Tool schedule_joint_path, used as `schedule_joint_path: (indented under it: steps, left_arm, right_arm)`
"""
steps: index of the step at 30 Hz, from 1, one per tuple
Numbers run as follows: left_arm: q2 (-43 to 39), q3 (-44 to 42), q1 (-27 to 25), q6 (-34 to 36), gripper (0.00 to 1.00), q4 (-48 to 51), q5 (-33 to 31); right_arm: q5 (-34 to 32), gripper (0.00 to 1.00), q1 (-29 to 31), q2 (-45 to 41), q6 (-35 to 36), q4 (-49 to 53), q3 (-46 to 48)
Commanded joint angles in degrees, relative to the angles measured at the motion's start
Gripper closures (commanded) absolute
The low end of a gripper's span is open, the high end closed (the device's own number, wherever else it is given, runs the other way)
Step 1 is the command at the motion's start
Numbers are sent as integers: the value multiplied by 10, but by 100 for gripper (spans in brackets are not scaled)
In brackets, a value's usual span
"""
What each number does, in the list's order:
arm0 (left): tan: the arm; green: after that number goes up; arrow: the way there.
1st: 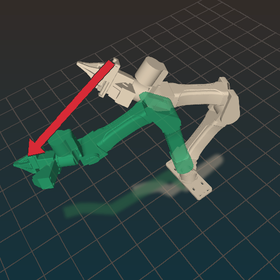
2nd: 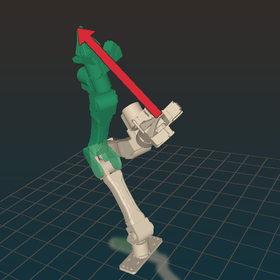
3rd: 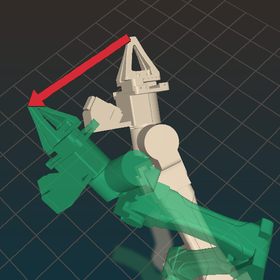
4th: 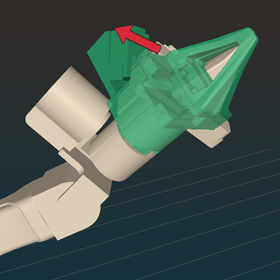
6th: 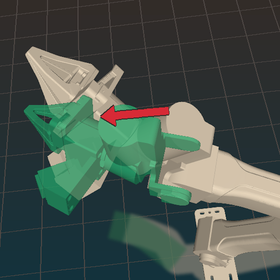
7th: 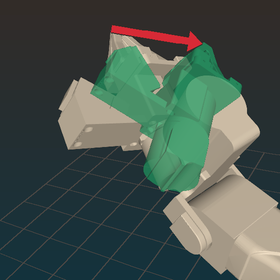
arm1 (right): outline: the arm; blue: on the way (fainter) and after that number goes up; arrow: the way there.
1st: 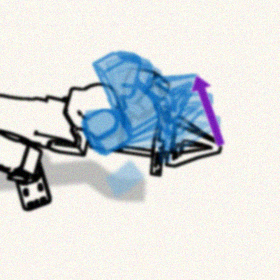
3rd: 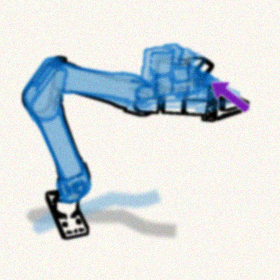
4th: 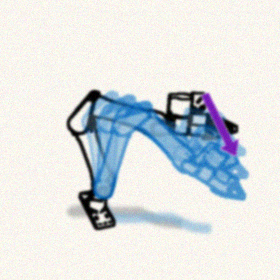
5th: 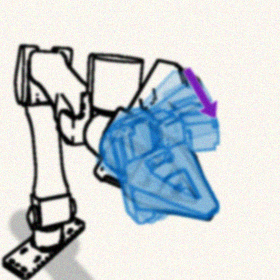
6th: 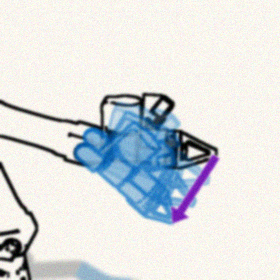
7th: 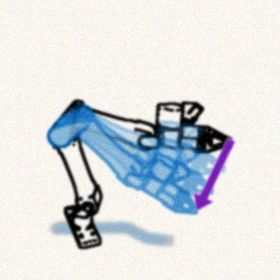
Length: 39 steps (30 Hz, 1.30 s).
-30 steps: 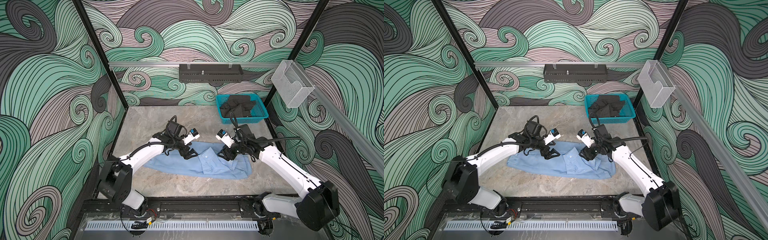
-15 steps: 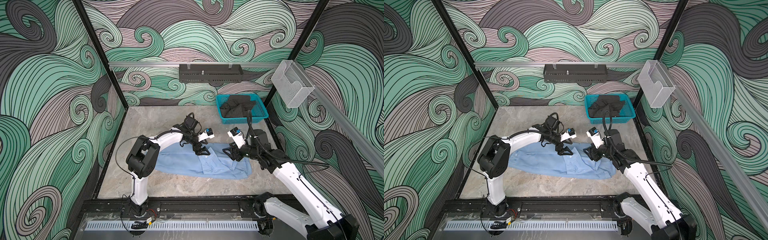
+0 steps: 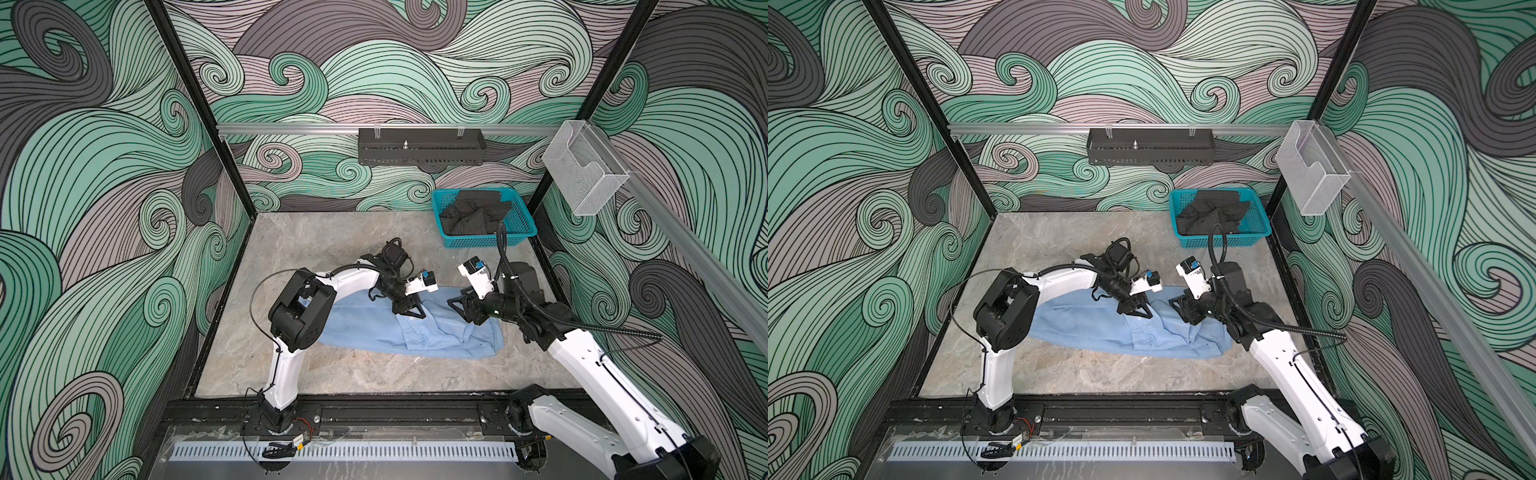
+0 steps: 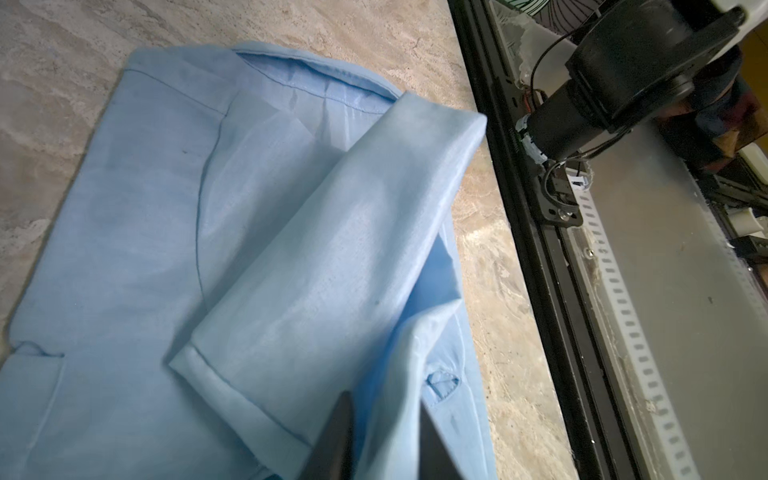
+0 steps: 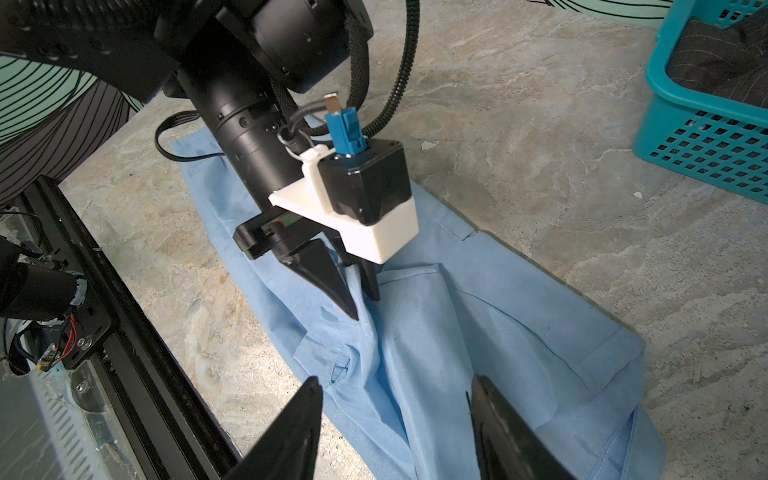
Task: Fold and stack the long sleeve shirts
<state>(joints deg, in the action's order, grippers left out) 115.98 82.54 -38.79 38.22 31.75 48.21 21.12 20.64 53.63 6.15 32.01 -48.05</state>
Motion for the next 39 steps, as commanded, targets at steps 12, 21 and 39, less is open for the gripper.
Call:
schedule_joint_path:
  steps: [12,21,39]
  left_arm:
    - [-409,-184,-14,-241,100,-25,-78]
    - [-664,-266,-139,-321,100,49,-127]
    - [-674,-223,-198,-416,100,96,-292]
  right_arm:
    - [-102,34,-11,4,-220,-2,0]
    - [-93,36,-15,73,-326,31,-23]
    - [-101,50,-53,286,-366,22,-58]
